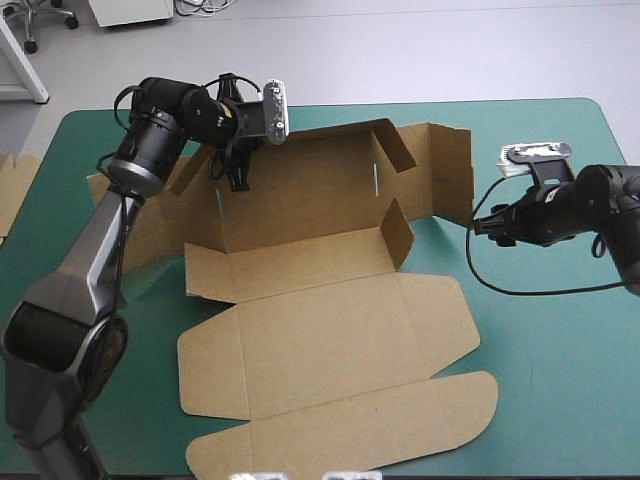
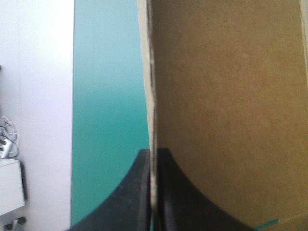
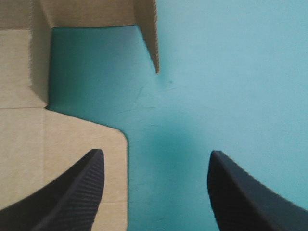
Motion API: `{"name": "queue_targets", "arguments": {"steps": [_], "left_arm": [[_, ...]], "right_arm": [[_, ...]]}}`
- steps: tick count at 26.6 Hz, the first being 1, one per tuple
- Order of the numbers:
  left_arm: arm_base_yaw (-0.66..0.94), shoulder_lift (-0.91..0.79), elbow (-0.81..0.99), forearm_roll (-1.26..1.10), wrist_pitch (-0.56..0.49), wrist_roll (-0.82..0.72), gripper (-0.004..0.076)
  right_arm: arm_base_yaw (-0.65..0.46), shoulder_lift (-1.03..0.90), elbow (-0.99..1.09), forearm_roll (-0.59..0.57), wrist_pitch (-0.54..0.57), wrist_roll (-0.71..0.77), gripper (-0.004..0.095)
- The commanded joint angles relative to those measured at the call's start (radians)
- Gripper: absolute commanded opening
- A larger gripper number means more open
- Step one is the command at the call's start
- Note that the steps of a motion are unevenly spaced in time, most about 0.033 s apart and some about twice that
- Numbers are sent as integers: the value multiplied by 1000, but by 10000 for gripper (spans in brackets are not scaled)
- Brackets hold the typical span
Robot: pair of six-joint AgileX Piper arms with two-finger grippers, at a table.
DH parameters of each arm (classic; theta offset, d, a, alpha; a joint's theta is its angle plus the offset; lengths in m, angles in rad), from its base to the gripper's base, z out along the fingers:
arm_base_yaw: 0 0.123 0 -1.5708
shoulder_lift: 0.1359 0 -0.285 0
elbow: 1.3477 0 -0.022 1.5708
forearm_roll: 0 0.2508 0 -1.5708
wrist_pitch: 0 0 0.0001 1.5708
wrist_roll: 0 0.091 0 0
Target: Fold the box
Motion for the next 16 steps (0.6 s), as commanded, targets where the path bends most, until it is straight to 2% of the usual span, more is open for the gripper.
{"name": "queue_targets", "arguments": {"steps": [1,4,8,16], "left_arm": [[-47,-169,124,67,-161,-13,-10],[-92,-321,428,113,-403,-90,-10],[-153,-430,639,186,-584,-177,-10],[-299,-528,832,408,-607,-469,-10]], "right_arm": [[-3,-94,-33,-89,-47,69,577],[-3,-189,-33,-87,-48,79,577],[-3,-234,-33,-76,-35,79,577],[-3,-234,-50,-107,-26,74,577]]}}
